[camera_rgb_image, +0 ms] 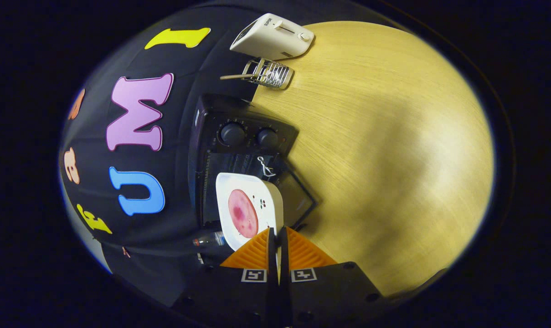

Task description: Open the toaster oven, put the food inside, and close the toaster oven door.

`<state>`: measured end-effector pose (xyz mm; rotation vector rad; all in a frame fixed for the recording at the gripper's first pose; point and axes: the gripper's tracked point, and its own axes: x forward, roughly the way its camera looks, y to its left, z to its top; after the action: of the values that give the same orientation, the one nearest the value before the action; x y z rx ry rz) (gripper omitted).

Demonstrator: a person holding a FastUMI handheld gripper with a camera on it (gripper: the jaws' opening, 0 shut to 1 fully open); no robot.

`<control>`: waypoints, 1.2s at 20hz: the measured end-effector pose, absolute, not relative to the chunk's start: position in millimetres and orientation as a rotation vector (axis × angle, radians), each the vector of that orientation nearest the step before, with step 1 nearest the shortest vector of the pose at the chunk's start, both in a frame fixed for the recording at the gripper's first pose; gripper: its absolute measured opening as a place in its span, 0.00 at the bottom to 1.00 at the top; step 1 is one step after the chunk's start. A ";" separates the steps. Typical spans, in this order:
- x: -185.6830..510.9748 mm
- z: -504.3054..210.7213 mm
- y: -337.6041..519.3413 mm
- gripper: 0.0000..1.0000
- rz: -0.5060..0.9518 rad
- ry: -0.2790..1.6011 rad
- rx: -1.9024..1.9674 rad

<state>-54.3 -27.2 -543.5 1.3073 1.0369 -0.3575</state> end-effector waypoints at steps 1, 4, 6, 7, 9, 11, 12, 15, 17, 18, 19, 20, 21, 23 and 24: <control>-39.3 -545.5 -14.7 0.05 -0.372 1.016 1.320; -5.2 -556.7 6.9 0.05 -0.414 0.978 1.325; 18.2 -566.3 16.6 0.05 -0.456 0.955 1.362; 29.5 -571.5 19.7 0.05 -0.475 0.939 1.374; 36.1 -590.9 19.8 0.05 -0.565 0.951 1.354; 49.8 -602.8 24.0 0.05 -0.623 0.912 1.373; 54.2 -608.4 26.5 0.05 -0.651 0.897 1.382; 73.6 -615.2 38.9 0.05 -0.678 0.860 1.414; 84.1 -620.3 46.3 0.05 -0.700 0.842 1.442; 88.6 -621.7 50.2 0.05 -0.712 0.835 1.461; 92.0 -623.6 53.0 0.05 -0.717 0.833 1.472; 92.4 -625.9 56.5 0.05 -0.726 0.841 1.474; 90.7 -627.7 59.0 0.05 -0.733 0.855 1.468; 86.9 -630.3 56.1 0.05 -0.738 0.862 1.439; 86.3 -629.0 57.3 0.10 -0.737 0.856 1.434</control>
<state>86.3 57.3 -629.0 1.4342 0.8559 -0.7369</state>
